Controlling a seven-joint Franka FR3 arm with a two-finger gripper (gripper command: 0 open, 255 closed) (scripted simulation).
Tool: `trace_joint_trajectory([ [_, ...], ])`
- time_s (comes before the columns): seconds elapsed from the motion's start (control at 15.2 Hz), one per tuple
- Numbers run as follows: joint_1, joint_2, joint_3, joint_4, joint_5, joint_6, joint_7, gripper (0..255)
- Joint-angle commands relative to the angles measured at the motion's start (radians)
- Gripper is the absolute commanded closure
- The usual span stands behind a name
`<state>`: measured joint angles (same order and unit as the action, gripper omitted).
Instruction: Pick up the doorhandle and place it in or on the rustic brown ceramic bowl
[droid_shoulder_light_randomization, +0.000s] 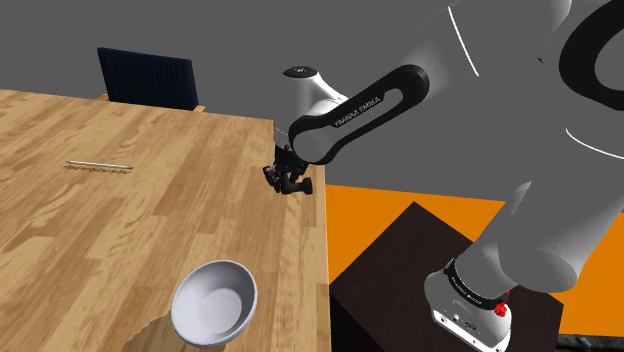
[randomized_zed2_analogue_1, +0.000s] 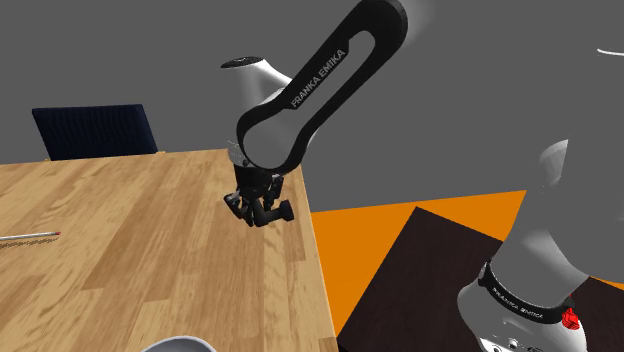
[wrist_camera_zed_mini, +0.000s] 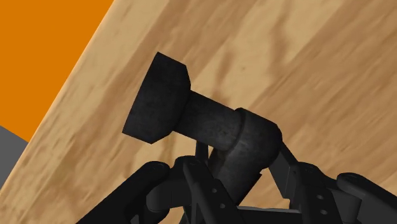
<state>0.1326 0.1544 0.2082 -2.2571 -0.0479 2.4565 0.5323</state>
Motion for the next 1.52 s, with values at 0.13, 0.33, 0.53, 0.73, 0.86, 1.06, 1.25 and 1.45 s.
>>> trace_joint_trajectory([
  [0.13,0.000,0.000,0.000,-0.003,0.000,0.000,-0.001,255],
  [0.33,-0.002,-0.018,0.002,0.005,0.007,-0.025,-0.005,255],
  [0.53,-0.003,-0.045,0.004,0.016,0.017,-0.063,-0.012,255],
  [0.73,-0.004,-0.072,0.005,0.028,0.025,-0.102,-0.018,255],
  [0.86,-0.005,-0.088,0.005,0.038,0.031,-0.128,-0.022,255],
  [1.06,-0.005,-0.112,0.006,0.054,0.038,-0.167,-0.027,255],
  [1.25,-0.006,-0.133,0.006,0.072,0.044,-0.206,-0.031,255],
  [1.45,-0.007,-0.153,0.006,0.093,0.049,-0.245,-0.035,255],
])
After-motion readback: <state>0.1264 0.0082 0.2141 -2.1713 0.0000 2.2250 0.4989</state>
